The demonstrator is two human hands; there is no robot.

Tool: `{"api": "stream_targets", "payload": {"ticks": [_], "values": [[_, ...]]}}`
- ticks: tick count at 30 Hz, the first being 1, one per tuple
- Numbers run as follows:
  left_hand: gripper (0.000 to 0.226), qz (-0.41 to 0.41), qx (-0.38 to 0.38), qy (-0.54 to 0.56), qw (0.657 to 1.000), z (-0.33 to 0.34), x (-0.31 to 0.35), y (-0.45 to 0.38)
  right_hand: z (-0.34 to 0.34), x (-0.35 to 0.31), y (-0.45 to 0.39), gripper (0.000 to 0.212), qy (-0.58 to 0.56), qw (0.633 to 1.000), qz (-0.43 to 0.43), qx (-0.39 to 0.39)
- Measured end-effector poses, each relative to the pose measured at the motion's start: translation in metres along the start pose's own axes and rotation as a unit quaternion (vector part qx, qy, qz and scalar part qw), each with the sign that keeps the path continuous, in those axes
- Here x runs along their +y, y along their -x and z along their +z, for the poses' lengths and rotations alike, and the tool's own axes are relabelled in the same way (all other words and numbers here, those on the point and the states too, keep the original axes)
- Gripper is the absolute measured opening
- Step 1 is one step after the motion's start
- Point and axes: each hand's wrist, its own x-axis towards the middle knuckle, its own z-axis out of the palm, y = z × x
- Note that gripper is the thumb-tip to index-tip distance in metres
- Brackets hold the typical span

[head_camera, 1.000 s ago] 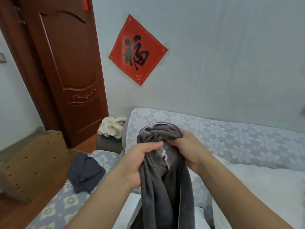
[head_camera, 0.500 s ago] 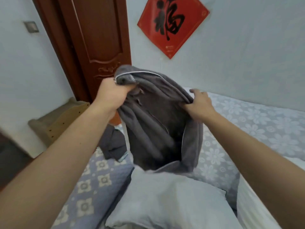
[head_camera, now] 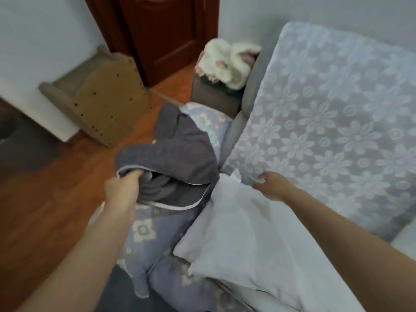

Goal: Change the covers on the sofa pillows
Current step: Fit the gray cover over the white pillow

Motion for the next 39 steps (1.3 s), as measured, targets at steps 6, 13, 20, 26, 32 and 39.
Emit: {"api": "stream_targets", "payload": {"ticks": [6, 13, 20, 26, 32, 39], "values": [[0.013, -0.168, -0.033, -0.02, 0.985, -0.049, -0.119, -0.031, 0.086, -0.041, -0.115, 0.076, 0.041, 0.999, 0.008, 0.0], [0.03, -0.187, -0.035, -0.025, 0.981, -0.055, -0.161, -0.04, 0.128, -0.011, -0.06, 0.07, 0.09, 0.994, -0.023, -0.06], [0.01, -0.176, -0.141, -0.02, 0.974, -0.005, -0.125, 0.014, 0.079, 0.025, 0.113, 0.018, -0.098, 0.976, -0.155, 0.115], [0.022, -0.131, -0.228, -0.006, 0.965, 0.034, -0.088, 0.061, 0.035, 0.041, 0.208, 0.019, -0.357, 0.906, -0.048, 0.223], [0.022, -0.131, -0.374, 0.005, 0.918, 0.052, -0.066, 0.113, 0.021, 0.051, 0.219, 0.038, -0.338, 0.93, -0.073, 0.127], [0.009, 0.016, -0.392, -0.079, 0.916, 0.056, -0.062, 0.152, 0.038, 0.019, 0.19, 0.041, -0.228, 0.965, -0.13, 0.011]]}}
